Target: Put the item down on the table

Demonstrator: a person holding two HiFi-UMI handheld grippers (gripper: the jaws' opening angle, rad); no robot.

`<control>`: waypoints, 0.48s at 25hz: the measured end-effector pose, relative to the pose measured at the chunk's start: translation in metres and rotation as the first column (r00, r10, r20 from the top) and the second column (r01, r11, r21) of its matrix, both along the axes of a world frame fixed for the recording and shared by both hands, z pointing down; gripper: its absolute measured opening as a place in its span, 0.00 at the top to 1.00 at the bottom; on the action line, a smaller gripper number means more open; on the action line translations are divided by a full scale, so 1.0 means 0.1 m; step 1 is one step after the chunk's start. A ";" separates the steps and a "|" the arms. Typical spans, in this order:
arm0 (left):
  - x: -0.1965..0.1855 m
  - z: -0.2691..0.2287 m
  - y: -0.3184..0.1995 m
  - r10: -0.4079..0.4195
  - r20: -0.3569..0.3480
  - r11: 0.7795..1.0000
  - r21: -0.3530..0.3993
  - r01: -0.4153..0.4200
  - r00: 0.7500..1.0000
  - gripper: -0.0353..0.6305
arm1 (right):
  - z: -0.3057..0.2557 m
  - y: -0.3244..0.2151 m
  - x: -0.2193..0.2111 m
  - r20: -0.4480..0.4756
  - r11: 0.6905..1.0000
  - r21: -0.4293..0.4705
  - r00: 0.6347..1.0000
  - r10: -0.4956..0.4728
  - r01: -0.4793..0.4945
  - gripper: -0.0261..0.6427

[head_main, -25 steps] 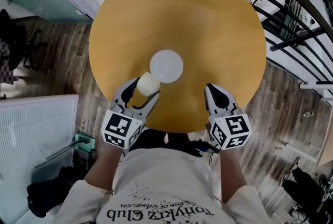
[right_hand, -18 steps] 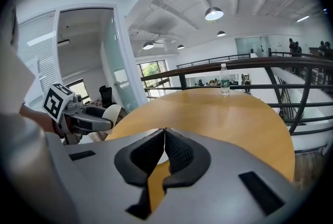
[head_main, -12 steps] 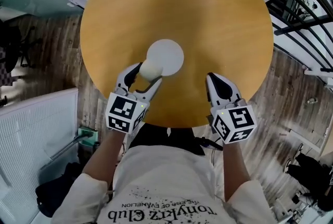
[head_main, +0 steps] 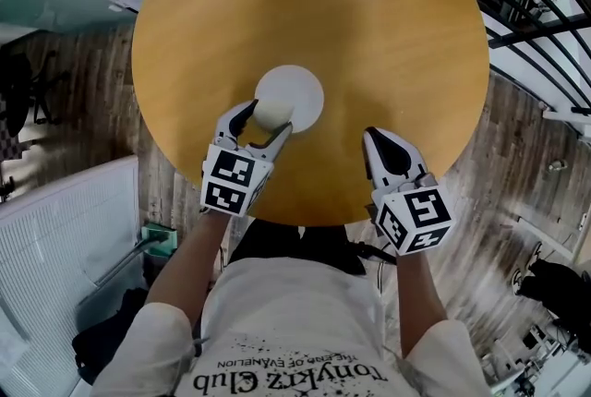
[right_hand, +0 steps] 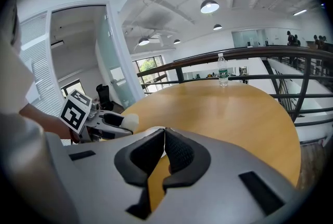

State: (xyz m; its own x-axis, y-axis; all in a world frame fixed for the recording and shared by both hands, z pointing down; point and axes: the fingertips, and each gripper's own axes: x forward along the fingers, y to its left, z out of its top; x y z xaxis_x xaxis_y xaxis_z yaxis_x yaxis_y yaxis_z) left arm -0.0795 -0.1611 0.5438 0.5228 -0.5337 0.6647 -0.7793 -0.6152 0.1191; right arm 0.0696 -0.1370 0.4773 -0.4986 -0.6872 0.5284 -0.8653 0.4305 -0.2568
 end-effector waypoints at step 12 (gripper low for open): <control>0.23 0.42 -0.23 0.097 0.114 0.993 -0.080 -0.088 0.989 0.49 | 0.11 -0.14 0.16 0.006 0.999 -0.032 1.000 0.013 -0.013 0.92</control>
State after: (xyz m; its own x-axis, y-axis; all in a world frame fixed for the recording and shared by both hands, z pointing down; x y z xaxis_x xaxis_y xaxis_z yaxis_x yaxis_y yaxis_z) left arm -0.0570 -0.1839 0.5858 0.4838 -0.4331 0.7605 -0.7306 -0.6783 0.0785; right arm 0.0853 -0.1508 0.4887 -0.4933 -0.6761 0.5473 -0.8690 0.4109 -0.2756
